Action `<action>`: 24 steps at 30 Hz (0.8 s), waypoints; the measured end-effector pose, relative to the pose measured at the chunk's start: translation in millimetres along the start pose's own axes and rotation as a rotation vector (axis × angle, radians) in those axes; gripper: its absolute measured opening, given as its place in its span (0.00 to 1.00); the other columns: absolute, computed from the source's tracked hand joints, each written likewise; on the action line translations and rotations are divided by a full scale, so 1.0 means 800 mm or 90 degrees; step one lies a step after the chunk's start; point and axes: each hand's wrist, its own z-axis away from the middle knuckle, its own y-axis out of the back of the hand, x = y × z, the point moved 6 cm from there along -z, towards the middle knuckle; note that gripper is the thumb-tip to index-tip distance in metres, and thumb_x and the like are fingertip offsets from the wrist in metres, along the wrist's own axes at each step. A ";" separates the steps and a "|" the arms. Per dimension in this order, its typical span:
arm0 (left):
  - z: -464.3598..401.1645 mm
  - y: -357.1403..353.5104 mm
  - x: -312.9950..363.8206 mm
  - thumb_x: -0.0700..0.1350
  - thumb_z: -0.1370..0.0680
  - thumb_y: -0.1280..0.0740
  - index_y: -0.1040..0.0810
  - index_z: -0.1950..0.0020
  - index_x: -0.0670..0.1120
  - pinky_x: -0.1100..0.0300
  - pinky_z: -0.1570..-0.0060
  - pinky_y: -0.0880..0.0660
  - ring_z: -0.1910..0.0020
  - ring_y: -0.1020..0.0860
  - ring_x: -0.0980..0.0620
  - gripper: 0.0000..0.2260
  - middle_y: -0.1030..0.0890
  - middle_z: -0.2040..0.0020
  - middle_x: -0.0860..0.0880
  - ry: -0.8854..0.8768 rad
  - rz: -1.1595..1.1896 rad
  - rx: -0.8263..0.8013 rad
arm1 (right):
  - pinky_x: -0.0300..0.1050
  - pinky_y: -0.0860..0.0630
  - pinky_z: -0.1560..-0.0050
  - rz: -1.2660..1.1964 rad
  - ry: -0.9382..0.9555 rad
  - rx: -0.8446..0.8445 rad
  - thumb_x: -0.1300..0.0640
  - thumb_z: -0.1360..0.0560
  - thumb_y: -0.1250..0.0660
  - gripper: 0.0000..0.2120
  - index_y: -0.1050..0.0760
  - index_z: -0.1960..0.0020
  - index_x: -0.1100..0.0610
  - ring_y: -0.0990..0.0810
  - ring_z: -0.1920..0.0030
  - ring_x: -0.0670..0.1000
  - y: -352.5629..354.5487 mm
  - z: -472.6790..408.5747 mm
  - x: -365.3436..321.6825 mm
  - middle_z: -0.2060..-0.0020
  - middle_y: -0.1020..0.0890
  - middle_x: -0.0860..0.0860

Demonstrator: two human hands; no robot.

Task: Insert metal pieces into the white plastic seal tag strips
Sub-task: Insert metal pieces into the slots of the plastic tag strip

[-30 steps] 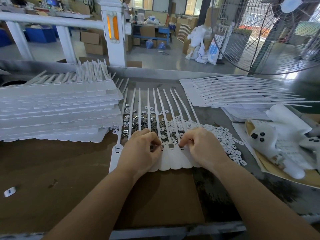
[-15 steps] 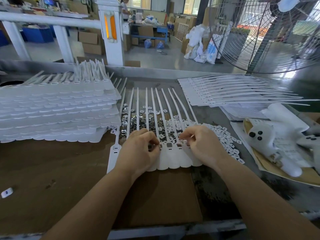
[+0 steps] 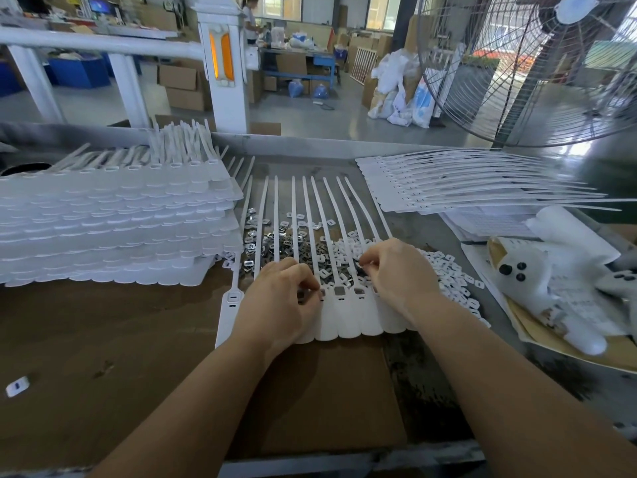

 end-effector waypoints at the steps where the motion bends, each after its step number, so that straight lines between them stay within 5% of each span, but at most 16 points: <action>1: 0.000 0.000 0.000 0.46 0.26 0.31 0.21 0.55 0.50 0.67 0.57 0.35 0.53 0.30 0.58 0.01 0.30 0.60 0.61 -0.001 0.000 0.001 | 0.50 0.22 0.49 0.010 -0.004 -0.003 0.65 0.24 0.38 0.13 0.19 0.47 0.54 0.20 0.52 0.53 -0.001 -0.002 -0.001 0.48 0.19 0.52; 9: 0.000 0.001 0.000 0.47 0.26 0.32 0.22 0.55 0.51 0.68 0.56 0.36 0.53 0.31 0.59 0.01 0.30 0.59 0.61 0.002 -0.002 0.001 | 0.49 0.23 0.48 0.022 -0.002 -0.034 0.61 0.24 0.37 0.14 0.22 0.41 0.50 0.21 0.49 0.55 -0.007 -0.014 -0.008 0.43 0.22 0.52; 18: 0.000 0.000 -0.002 0.47 0.26 0.32 0.23 0.56 0.51 0.75 0.60 0.39 0.54 0.32 0.59 0.01 0.31 0.60 0.61 0.003 -0.006 -0.001 | 0.46 0.25 0.54 -0.034 0.004 0.022 0.60 0.24 0.35 0.07 0.19 0.51 0.52 0.22 0.54 0.51 -0.002 -0.010 -0.001 0.52 0.20 0.50; 24: -0.001 -0.001 -0.002 0.47 0.26 0.31 0.22 0.56 0.50 0.66 0.57 0.36 0.53 0.31 0.58 0.02 0.30 0.60 0.61 0.000 -0.010 -0.001 | 0.49 0.23 0.50 -0.100 0.003 0.044 0.61 0.24 0.34 0.07 0.18 0.53 0.55 0.21 0.54 0.51 -0.003 -0.010 0.003 0.52 0.18 0.50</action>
